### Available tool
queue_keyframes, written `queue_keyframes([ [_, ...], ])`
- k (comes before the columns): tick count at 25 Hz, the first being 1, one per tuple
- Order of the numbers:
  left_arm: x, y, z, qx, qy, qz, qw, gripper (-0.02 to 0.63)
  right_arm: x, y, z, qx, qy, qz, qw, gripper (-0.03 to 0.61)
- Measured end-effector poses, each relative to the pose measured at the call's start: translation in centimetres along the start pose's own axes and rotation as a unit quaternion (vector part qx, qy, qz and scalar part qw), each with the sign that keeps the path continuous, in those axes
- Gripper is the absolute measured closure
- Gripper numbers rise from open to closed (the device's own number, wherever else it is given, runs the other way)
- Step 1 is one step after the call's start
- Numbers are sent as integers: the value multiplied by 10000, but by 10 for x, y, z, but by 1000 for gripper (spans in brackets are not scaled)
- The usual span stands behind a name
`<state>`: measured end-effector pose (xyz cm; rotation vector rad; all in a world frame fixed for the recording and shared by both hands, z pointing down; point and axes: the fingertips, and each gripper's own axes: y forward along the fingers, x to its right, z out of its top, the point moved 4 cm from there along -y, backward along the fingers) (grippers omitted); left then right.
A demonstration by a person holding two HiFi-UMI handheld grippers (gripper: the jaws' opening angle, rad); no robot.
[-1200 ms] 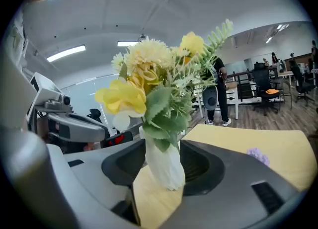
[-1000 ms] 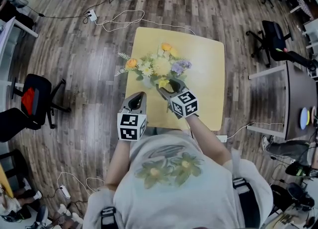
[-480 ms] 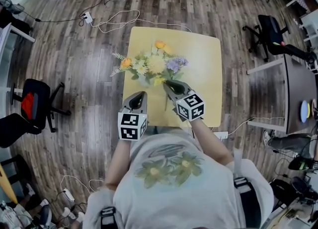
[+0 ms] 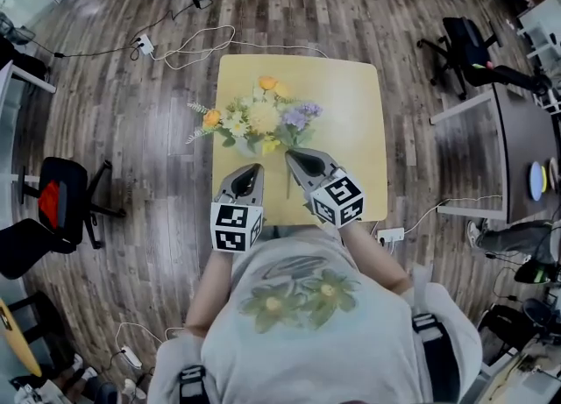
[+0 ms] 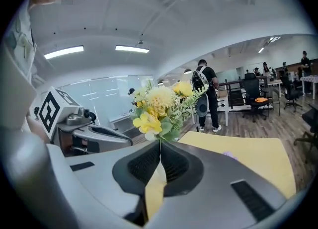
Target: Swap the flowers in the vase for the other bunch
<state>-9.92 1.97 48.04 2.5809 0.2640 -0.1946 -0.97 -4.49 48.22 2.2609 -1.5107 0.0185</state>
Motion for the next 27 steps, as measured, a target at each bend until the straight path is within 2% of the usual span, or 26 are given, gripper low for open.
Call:
queue_keyframes([
  [6, 14, 0, 14, 182, 108, -182, 9996, 598, -14, -11, 12, 145, -102, 49, 9998, 537],
  [27, 27, 1, 8, 89, 121, -273, 9995, 598, -20, -19, 7, 58, -193, 40, 9998, 538],
])
